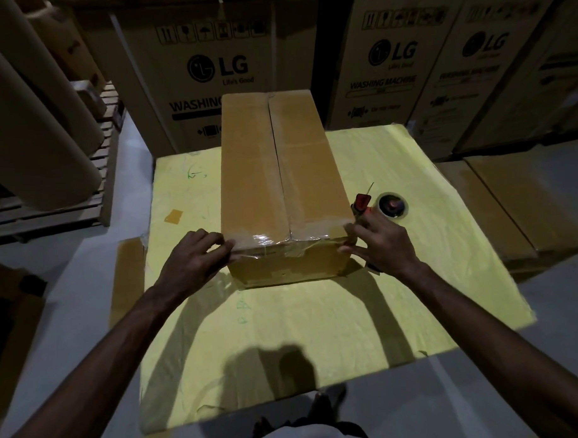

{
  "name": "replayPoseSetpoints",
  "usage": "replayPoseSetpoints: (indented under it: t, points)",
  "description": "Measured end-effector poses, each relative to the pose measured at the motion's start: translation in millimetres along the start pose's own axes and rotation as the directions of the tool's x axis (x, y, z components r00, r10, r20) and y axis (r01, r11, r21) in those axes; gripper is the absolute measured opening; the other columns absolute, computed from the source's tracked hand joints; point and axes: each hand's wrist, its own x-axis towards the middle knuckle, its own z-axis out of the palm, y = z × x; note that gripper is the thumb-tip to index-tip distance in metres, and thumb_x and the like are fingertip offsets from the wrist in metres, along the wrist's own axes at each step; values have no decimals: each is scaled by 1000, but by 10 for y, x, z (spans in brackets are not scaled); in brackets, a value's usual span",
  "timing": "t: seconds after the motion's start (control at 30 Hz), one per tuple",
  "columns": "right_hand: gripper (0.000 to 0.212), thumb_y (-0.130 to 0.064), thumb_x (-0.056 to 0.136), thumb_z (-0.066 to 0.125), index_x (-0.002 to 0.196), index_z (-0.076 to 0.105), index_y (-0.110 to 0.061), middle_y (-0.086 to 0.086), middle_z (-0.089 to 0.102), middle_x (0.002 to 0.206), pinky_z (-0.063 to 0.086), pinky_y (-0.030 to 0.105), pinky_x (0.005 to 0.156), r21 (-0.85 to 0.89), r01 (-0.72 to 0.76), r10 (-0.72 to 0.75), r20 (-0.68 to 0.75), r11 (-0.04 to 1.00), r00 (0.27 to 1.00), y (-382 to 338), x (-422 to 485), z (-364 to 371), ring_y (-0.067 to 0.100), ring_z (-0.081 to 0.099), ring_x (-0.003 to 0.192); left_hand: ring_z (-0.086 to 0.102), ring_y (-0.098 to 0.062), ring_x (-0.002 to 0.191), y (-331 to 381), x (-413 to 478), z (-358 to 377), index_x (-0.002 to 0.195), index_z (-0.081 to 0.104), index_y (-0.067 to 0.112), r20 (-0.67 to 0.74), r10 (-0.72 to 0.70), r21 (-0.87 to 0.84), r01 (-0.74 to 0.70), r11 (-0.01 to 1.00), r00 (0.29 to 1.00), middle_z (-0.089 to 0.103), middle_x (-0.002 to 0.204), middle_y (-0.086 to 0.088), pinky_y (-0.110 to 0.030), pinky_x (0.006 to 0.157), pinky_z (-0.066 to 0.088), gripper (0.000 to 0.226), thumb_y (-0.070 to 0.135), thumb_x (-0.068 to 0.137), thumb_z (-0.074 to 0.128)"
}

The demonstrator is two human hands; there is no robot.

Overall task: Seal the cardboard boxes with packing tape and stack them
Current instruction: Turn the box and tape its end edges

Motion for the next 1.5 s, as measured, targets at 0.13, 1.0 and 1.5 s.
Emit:
replayPoseSetpoints:
  t: [0.13, 1.0, 1.5]
  points:
    - [39, -46, 97, 70, 113, 73, -10, 13, 69, 113, 55, 44, 73, -37, 124, -126, -57, 992, 990, 75, 0, 15, 31, 64, 99, 65, -34, 86, 38, -48, 46, 129, 65, 6, -13, 80, 62, -79, 995, 997, 70, 112, -21, -40, 71, 47, 37, 18, 96, 75]
    - [38, -55, 97, 63, 86, 66, -18, 0, 60, 83, 45, 34, 61, 287, 238, -277, 104, 928, 955, -588, 591, 194, 20, 54, 69, 59, -21, 76, 732, 935, 71, 86, 68, 15, 445, 14, -186, 77, 980, 895, 59, 84, -1, -31, 58, 42, 25, 36, 99, 62]
    - [34, -53, 81, 80, 102, 74, -27, -13, 75, 97, 33, 35, 81, 318, -117, 58, 191, 941, 980, -278, 420, 58, 13, 64, 87, 53, -15, 64, 259, 680, -121, 86, 53, 24, 490, -283, -284, 457, 843, 825, 53, 72, 11, -35, 59, 47, 39, 33, 78, 90]
